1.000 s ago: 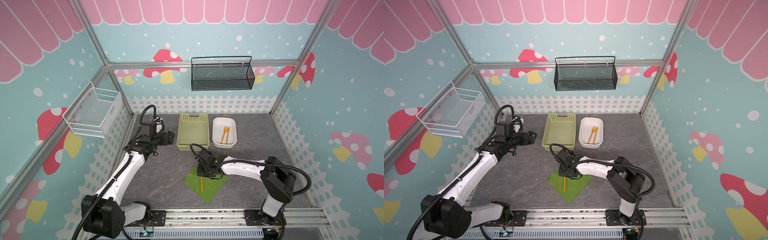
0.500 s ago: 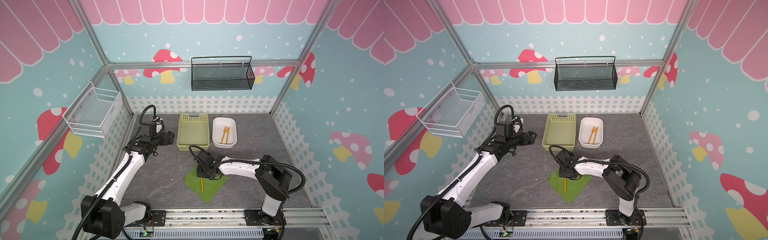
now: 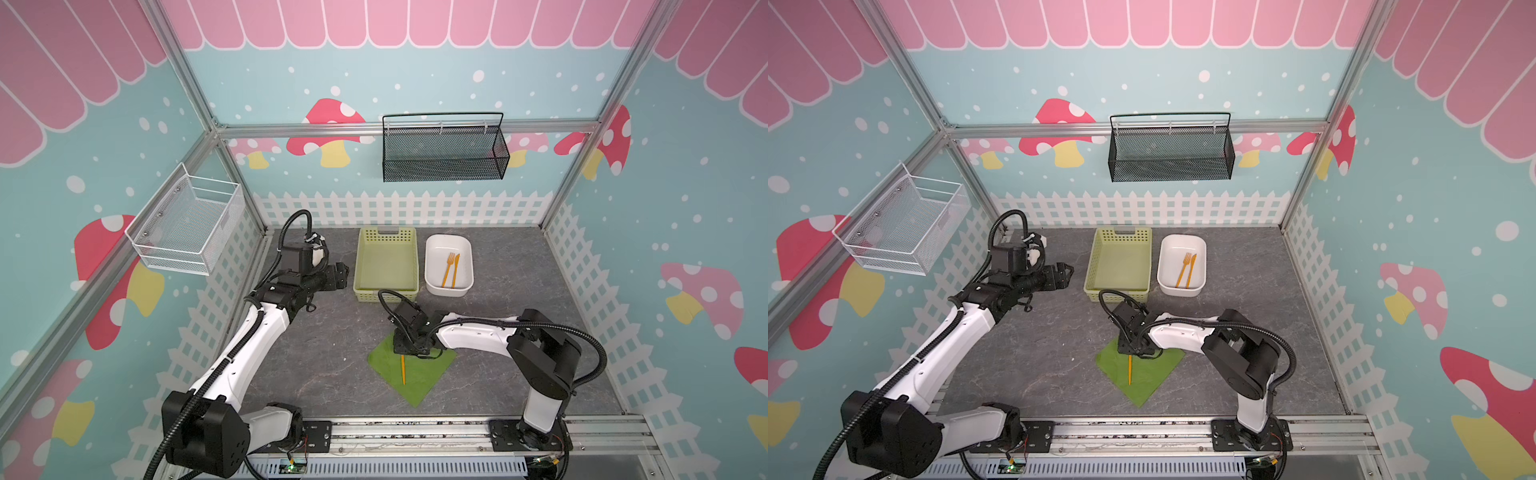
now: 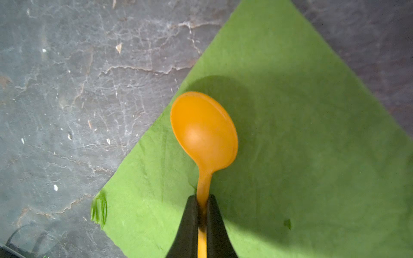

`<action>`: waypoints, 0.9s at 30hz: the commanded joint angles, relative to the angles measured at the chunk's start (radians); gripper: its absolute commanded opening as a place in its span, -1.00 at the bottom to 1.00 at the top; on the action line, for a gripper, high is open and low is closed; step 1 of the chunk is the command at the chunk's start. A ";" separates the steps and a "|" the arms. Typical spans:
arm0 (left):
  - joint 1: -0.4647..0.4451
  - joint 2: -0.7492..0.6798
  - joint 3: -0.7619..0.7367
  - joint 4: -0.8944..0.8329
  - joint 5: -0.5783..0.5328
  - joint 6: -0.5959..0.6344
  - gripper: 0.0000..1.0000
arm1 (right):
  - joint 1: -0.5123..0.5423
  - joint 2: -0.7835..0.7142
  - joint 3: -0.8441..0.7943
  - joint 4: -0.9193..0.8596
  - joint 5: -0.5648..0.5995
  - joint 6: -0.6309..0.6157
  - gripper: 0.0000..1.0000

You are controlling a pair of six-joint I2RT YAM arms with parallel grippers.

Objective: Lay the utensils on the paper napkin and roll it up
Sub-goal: 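Lower the spoon onto the green napkin and open the right gripper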

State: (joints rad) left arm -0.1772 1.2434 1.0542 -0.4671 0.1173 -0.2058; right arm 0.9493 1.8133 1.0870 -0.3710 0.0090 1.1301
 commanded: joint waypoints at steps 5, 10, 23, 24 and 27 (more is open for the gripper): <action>0.005 -0.005 -0.010 -0.009 0.010 -0.004 0.80 | -0.007 0.023 0.007 -0.002 0.009 0.005 -0.93; 0.005 -0.004 -0.010 -0.009 0.010 -0.006 0.79 | -0.009 0.028 0.007 0.000 0.003 0.005 -0.93; 0.005 -0.004 -0.010 -0.009 0.011 -0.007 0.80 | -0.014 0.023 0.000 -0.007 0.006 0.004 -0.74; 0.005 -0.005 -0.011 -0.009 0.010 -0.007 0.79 | -0.014 0.023 0.002 -0.007 0.008 0.005 -0.72; 0.005 -0.004 -0.010 -0.008 0.010 -0.007 0.80 | -0.014 0.024 0.005 -0.011 0.008 0.004 -0.69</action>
State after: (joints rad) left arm -0.1772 1.2434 1.0542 -0.4671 0.1177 -0.2058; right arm 0.9421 1.8183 1.0870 -0.3618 0.0067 1.1286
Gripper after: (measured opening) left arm 0.899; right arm 0.154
